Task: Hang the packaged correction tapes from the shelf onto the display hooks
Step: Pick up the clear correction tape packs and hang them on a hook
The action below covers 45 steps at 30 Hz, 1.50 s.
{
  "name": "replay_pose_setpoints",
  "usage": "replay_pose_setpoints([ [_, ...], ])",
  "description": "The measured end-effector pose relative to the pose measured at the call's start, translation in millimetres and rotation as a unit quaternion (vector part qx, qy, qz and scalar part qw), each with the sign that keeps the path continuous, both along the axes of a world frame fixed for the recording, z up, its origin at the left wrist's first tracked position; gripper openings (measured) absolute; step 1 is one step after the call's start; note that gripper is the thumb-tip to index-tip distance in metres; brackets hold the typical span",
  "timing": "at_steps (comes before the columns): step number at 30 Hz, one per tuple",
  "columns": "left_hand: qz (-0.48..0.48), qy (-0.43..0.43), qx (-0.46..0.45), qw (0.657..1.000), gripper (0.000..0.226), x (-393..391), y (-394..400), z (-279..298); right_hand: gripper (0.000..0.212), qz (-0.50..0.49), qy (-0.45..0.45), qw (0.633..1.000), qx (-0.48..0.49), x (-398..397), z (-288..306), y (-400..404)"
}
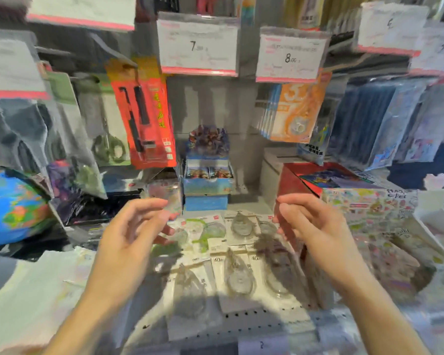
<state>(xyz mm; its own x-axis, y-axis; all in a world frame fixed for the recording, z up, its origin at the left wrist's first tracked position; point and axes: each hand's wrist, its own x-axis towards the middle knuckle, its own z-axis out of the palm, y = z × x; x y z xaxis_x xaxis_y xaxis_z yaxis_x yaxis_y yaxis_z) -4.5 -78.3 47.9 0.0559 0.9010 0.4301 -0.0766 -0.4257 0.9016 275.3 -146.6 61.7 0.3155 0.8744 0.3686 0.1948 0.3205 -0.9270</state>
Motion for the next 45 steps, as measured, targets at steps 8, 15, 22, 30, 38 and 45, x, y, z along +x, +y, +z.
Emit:
replay_pose_setpoints([
  [8, -0.063, 0.063, -0.072, 0.993, 0.012, -31.7, 31.1, -27.4, 0.010, -0.061, -0.037, 0.995, -0.067, -26.6, -24.9, 25.0],
  [15, -0.128, 0.220, -0.113, 0.960, 0.032, 7.3, 54.8, -47.5, 0.008, -0.085, -0.158, 0.973, -0.143, -3.7, -59.3, 47.1],
  [22, -0.100, 0.513, -0.077, 0.849, 0.050, 61.2, 93.3, -58.6, 0.020, -0.159, -0.302, 0.923, -0.178, 12.1, -86.7, 83.0],
  [30, -0.071, 0.552, -0.101, 0.825, 0.091, 81.8, 101.4, -65.1, 0.075, -0.157, -0.405, 0.846, -0.310, 3.6, -84.4, 138.0],
  [38, -0.062, 0.568, -0.111, 0.813, 0.071, 77.9, 95.3, -68.1, 0.077, -0.105, -0.372, 0.848, -0.362, 12.1, -78.1, 146.8],
  [45, -0.055, 0.610, -0.127, 0.780, 0.064, 79.7, 89.7, -73.8, 0.070, -0.082, -0.314, 0.882, -0.342, 11.1, -79.4, 147.0],
])
